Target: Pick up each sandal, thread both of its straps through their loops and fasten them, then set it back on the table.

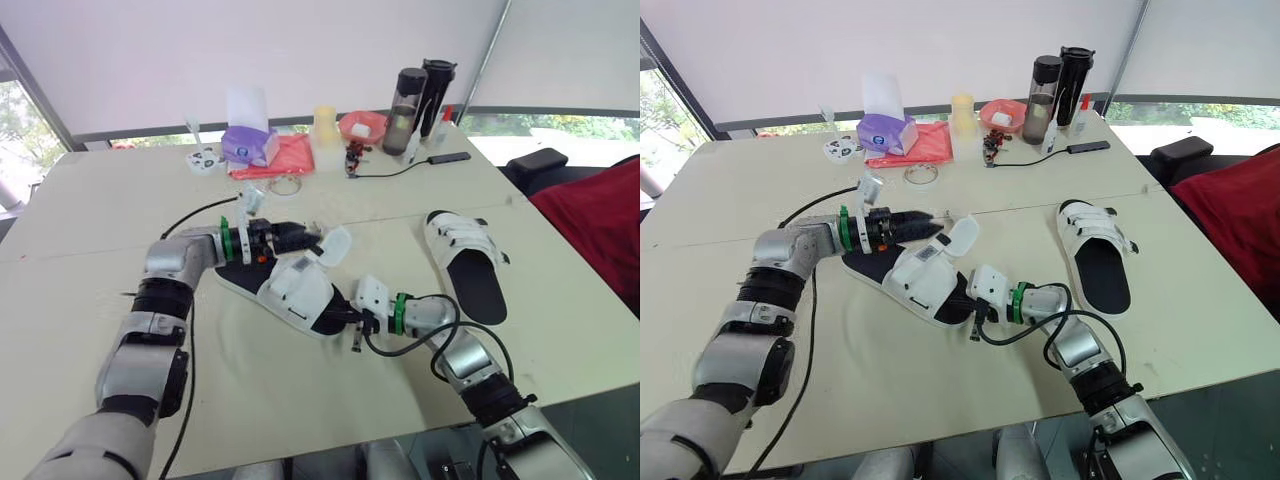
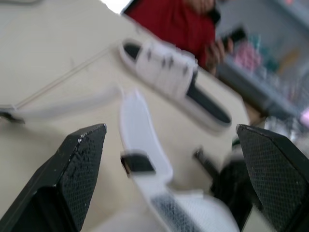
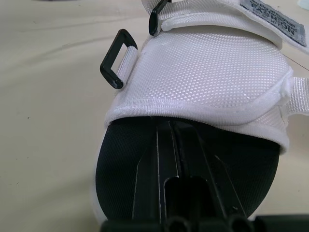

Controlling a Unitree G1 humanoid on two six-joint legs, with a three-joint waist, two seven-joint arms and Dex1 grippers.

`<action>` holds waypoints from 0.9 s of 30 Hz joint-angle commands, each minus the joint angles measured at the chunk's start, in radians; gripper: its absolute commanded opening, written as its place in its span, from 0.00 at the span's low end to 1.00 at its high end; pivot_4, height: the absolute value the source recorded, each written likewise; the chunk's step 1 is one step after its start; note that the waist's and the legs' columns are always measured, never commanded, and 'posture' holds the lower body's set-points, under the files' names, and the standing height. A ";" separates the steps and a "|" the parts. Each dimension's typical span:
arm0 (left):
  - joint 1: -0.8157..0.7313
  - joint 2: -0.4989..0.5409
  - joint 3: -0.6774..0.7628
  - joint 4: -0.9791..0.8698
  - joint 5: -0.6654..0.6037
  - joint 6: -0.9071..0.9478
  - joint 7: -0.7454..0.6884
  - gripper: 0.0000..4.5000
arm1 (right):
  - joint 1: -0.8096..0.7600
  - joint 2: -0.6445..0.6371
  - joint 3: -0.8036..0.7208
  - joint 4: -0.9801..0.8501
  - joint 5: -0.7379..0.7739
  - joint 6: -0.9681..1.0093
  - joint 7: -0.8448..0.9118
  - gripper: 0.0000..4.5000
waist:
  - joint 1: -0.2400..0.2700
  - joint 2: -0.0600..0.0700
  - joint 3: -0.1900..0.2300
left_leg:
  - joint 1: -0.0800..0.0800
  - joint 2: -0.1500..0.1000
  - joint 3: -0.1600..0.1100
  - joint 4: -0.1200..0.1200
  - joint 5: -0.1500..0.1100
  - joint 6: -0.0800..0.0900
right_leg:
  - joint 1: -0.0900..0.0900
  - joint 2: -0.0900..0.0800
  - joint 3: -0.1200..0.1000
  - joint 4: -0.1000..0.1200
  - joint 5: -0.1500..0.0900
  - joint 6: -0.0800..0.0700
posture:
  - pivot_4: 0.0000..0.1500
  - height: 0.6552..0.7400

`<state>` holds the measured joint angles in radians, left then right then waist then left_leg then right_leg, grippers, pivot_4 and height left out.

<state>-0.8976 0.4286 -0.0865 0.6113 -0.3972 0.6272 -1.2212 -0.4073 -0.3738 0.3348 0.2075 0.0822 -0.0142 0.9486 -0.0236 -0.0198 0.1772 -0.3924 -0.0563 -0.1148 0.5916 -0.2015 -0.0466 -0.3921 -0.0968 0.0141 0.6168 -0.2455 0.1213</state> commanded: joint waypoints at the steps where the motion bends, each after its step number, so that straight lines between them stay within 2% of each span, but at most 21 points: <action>1: -0.053 0.043 -0.083 0.042 0.110 -0.089 -0.066 0.99 | 0.035 -0.001 0.062 0.065 -0.053 0.046 0.022 0.00 | 0.001 0.000 0.000 | 0.000 0.000 0.000 0.000 0.000 0.000 | 0.000 0.000 0.000 0.000 0.000 0.000 | 1.00 1.00; 9: -0.219 0.000 -0.074 0.363 0.187 -0.210 -0.126 0.99 | 0.033 0.006 0.063 0.067 -0.054 0.046 0.021 0.00 | -0.001 -0.001 0.000 | -0.001 0.000 0.000 0.000 0.000 0.000 | -0.001 0.000 0.000 0.000 -0.002 0.003 | 1.00 1.00; 19: -0.269 -0.049 -0.052 0.478 0.211 -0.244 -0.183 0.99 | 0.047 0.001 0.062 0.050 -0.055 0.055 0.012 0.00 | -0.014 -0.001 0.001 | -0.001 0.000 -0.001 0.000 0.000 0.001 | -0.001 0.000 -0.001 0.001 -0.001 0.003 | 1.00 1.00; 22: -0.278 -0.061 -0.035 0.490 0.205 -0.242 -0.187 0.82 | 0.049 0.002 0.061 0.047 -0.055 0.057 0.009 0.00 | -0.015 -0.001 0.001 | -0.001 0.000 -0.001 0.000 0.000 0.001 | -0.001 0.000 -0.001 0.001 -0.001 0.003 | 1.00 1.00; 27: -0.280 -0.072 -0.016 0.491 0.214 -0.240 -0.195 0.25 | 0.051 0.004 0.062 0.046 -0.055 0.059 0.007 0.00 | -0.016 -0.001 0.001 | -0.001 0.000 -0.001 0.000 0.000 0.001 | -0.001 0.000 -0.001 0.001 -0.001 0.003 | 1.00 1.00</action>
<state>-1.1508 0.3534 -0.1291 1.1053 -0.1852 0.4005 -1.3976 -0.4027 -0.3641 0.3399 0.2016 0.0821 -0.0067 0.9469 -0.0397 -0.0211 0.1780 -0.3937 -0.0563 -0.1156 0.5916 -0.2019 -0.0459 -0.3927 -0.0965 0.0135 0.6176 -0.2470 0.1248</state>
